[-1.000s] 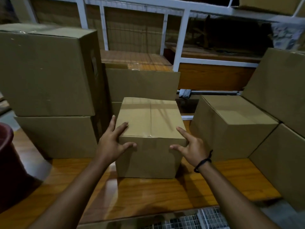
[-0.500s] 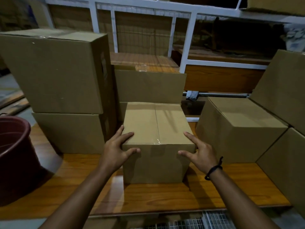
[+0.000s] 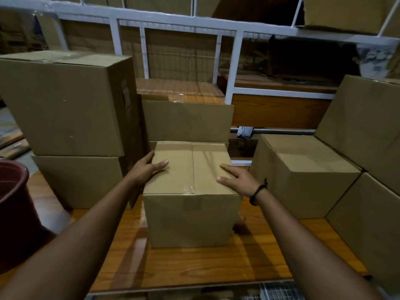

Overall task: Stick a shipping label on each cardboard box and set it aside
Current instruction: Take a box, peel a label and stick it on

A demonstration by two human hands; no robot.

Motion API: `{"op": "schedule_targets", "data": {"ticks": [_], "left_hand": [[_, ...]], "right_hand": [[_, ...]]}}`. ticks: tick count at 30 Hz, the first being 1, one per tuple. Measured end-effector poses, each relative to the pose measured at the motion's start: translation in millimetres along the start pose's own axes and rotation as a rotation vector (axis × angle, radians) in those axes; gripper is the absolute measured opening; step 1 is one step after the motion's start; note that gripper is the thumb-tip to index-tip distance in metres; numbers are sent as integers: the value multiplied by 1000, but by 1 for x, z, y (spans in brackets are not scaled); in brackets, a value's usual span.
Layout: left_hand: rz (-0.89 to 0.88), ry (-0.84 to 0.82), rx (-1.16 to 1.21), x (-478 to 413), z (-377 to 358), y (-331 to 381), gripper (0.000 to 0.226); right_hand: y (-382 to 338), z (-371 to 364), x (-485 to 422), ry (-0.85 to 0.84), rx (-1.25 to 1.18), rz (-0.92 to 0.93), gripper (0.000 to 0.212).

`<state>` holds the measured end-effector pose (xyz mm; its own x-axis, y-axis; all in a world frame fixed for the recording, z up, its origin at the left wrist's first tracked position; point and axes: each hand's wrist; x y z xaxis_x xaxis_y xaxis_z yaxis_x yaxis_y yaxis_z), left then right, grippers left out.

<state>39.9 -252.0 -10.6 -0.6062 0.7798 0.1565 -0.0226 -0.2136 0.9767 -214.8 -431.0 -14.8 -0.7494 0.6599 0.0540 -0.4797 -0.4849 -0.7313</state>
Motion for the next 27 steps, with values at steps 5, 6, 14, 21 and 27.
{"op": "schedule_targets", "data": {"ticks": [5,6,14,21,27], "left_hand": [[35,-90,107,1,-5,-3,67],[43,-104,147,1,-2,-6,73],[-55,-79,184,23,0,-24,71],[-183,-36,162,63,-24,-32,70],[-26,59,86,50,-10,-21,103]], "right_hand": [[12,-5,10,39,4,4,65],[13,-6,12,47,12,14,65],[2,-2,19,65,0,47,65],[-16,13,-1,109,-15,-29,81],[-9,6,15,129,-28,-18,80]]}}
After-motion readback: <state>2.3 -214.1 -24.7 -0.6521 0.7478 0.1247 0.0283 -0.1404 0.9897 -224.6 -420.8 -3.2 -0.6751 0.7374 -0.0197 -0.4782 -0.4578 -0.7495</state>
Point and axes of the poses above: each hand's wrist, its own x-axis away from the middle knuckle, its own z-axis out of the back of the hand, y = z × x, and after that the axes turned 7 degrees about x, right-handed
